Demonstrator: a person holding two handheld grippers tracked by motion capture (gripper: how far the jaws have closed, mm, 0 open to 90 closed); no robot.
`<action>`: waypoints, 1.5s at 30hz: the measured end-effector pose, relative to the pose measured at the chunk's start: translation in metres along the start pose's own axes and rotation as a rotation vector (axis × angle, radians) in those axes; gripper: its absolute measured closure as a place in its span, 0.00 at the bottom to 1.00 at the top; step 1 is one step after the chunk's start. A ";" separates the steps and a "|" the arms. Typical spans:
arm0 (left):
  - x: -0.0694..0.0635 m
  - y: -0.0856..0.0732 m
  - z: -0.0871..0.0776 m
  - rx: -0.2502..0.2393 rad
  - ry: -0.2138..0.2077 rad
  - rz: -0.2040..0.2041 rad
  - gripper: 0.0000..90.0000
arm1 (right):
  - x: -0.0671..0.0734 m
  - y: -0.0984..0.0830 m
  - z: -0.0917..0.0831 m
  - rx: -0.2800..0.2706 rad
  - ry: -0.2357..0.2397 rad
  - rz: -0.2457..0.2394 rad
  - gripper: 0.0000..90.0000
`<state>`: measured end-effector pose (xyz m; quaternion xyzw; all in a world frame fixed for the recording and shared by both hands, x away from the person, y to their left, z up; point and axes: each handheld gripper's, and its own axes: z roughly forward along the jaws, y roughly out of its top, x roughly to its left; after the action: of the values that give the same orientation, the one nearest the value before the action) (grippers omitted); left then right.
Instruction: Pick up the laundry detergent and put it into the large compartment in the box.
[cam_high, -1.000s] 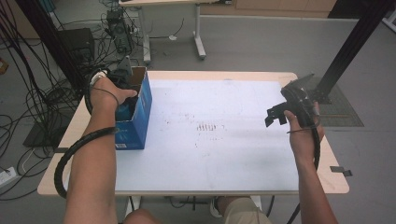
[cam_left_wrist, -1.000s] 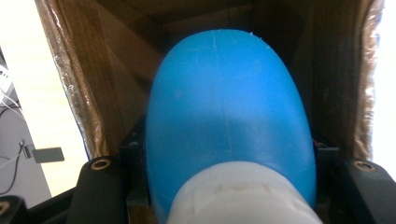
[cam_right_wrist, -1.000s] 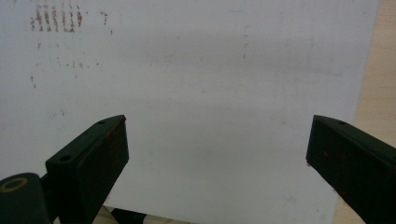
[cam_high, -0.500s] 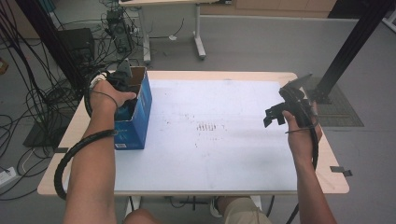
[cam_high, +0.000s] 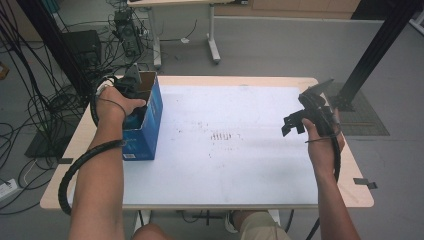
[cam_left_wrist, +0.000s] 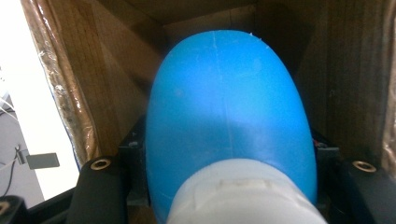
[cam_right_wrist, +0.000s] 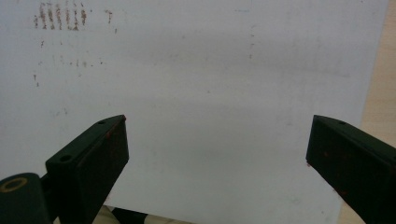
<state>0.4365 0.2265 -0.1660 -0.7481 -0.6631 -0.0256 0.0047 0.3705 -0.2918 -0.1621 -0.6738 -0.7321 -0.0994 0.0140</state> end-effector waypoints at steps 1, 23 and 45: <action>0.000 0.000 0.000 0.000 0.001 0.000 0.41 | 0.000 0.000 0.000 0.000 0.000 0.000 0.06; -0.002 -0.001 0.000 -0.008 0.004 0.000 0.41 | 0.000 -0.001 -0.002 -0.002 -0.005 0.003 0.06; -0.002 -0.002 0.000 -0.012 0.003 -0.003 0.41 | 0.000 -0.001 -0.002 -0.001 -0.004 0.003 0.06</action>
<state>0.4343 0.2247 -0.1666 -0.7469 -0.6642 -0.0307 0.0015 0.3690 -0.2927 -0.1604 -0.6750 -0.7311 -0.0985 0.0125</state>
